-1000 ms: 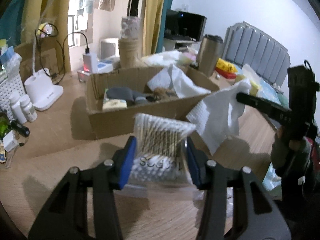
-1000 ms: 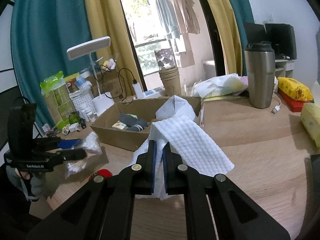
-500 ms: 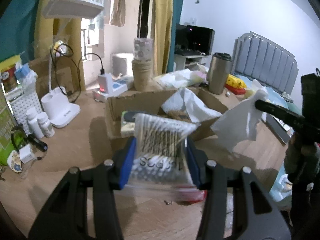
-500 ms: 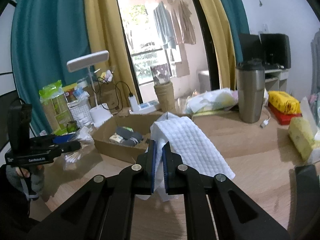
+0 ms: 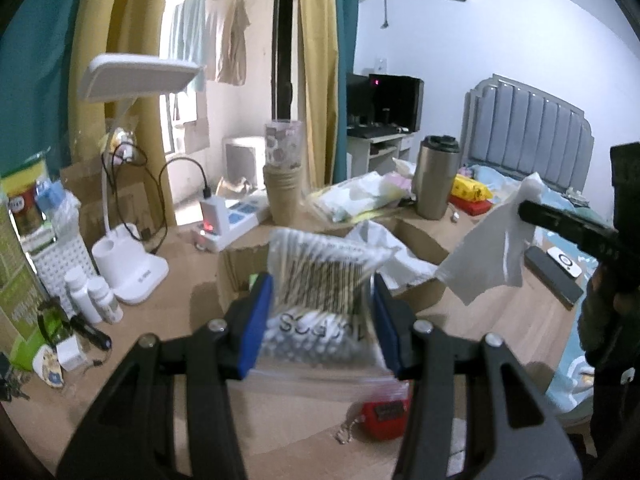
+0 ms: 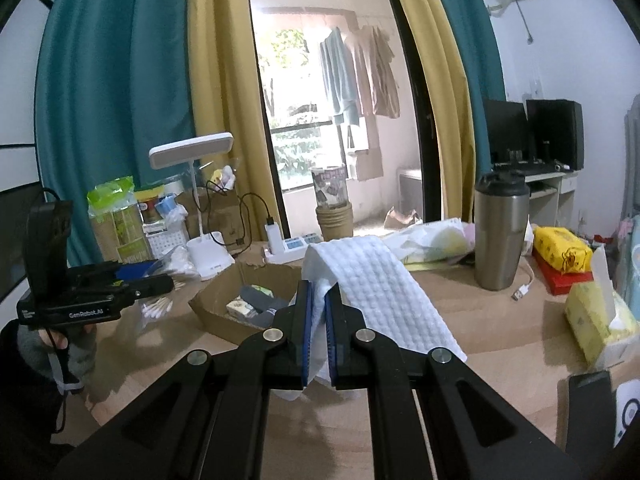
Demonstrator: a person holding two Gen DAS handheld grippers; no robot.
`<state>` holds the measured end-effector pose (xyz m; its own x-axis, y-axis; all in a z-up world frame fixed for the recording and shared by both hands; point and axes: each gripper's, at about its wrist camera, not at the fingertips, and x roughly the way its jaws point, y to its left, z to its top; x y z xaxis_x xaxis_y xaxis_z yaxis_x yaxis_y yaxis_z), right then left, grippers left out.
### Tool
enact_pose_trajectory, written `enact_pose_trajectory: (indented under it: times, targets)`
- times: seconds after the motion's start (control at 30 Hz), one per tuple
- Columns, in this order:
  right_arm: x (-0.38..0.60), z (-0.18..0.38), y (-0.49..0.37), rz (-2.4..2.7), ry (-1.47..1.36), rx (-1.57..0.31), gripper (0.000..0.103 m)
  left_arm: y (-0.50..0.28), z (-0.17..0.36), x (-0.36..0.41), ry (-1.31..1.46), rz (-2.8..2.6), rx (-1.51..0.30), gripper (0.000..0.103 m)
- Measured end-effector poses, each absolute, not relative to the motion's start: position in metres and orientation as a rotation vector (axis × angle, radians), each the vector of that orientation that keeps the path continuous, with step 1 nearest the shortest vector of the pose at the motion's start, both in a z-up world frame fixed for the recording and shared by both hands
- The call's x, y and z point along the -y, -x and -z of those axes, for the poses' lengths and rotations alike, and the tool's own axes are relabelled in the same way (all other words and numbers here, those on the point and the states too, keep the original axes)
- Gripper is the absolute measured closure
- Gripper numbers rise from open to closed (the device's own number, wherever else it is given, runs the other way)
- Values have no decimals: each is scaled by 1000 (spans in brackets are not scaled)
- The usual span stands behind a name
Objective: Organize soft objects
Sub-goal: 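Carry the swab bag with the left tool while the right tool carries the cloth to the box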
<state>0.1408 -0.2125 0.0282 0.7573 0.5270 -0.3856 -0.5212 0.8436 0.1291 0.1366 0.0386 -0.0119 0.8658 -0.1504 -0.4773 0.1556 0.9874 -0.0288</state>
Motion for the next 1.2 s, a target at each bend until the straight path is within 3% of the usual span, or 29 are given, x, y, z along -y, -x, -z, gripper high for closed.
enact_pose_trajectory:
  times: [1.2]
  targets:
    - [158, -66, -152, -675, 24, -316, 95, -140, -24, -63, 80, 85, -289, 53]
